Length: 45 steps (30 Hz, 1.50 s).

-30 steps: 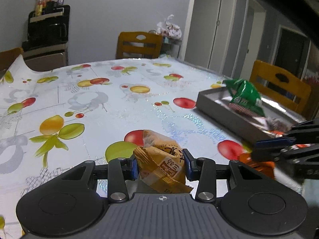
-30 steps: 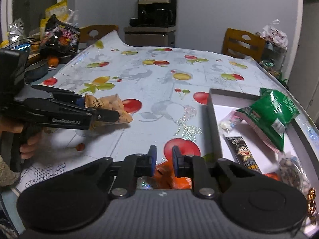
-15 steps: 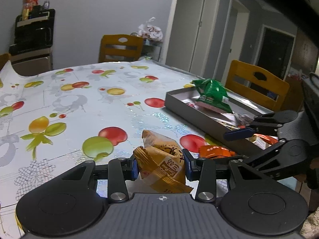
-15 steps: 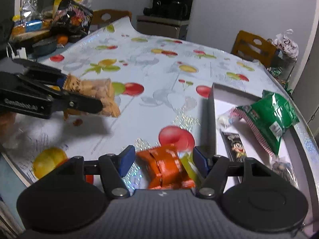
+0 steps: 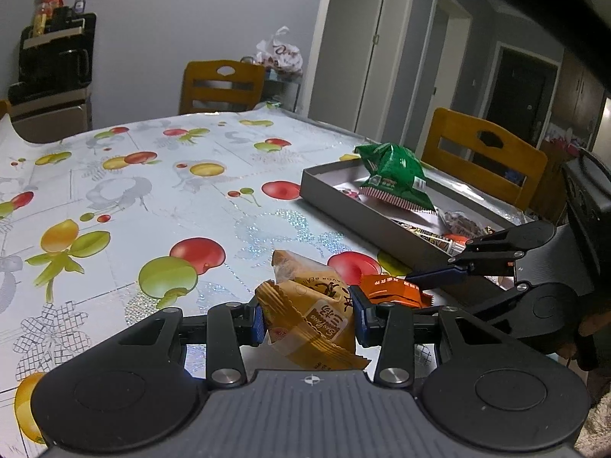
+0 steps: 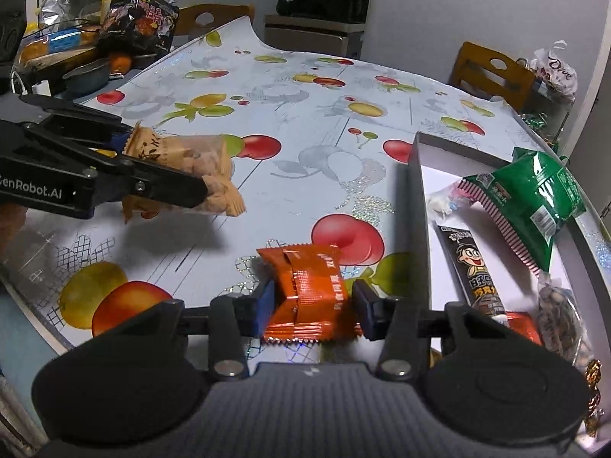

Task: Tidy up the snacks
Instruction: 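Carry the orange candy and peanut bag over the gray box with both tools, then lower both held snacks into the box and open both tools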

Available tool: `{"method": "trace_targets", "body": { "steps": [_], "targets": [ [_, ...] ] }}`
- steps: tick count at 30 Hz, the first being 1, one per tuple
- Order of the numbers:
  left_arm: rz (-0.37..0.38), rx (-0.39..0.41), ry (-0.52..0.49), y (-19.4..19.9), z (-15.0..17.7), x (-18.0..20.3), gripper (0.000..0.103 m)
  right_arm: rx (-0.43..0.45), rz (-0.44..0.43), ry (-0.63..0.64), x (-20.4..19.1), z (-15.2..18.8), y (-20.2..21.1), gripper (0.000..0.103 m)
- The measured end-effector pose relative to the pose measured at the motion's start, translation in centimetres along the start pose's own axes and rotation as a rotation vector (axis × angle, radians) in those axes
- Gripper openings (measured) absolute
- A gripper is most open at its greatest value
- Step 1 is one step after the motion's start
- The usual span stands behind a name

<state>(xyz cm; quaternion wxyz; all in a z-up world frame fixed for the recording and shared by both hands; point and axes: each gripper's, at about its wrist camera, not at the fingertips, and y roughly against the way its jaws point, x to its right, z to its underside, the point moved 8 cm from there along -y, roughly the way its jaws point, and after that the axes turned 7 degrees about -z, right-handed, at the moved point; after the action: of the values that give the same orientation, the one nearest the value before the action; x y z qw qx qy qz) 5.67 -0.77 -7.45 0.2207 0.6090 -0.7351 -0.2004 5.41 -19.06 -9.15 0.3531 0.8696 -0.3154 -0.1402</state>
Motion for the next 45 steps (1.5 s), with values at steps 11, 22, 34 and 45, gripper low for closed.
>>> {"method": "trace_targets", "body": {
  "steps": [11, 22, 34, 45],
  "targets": [
    [-0.013, 0.016, -0.017, -0.1, -0.9, 0.7, 0.043, 0.096, 0.009, -0.021, 0.4, -1.2, 2.2, 0.042],
    [0.061, 0.081, -0.074, -2.4, -4.8, 5.5, 0.043, 0.224, 0.06, -0.076, 4.0, -1.9, 7.3, 0.042],
    [0.169, 0.055, -0.148, -8.1, -6.6, 12.9, 0.043, 0.212, 0.219, -0.201, 11.5, 2.2, 10.2, 0.043],
    [0.152, 0.043, -0.168, -10.8, -6.9, 15.0, 0.044, 0.153, 0.278, -0.257, 13.9, 5.4, 10.0, 0.043]
  ]
}}
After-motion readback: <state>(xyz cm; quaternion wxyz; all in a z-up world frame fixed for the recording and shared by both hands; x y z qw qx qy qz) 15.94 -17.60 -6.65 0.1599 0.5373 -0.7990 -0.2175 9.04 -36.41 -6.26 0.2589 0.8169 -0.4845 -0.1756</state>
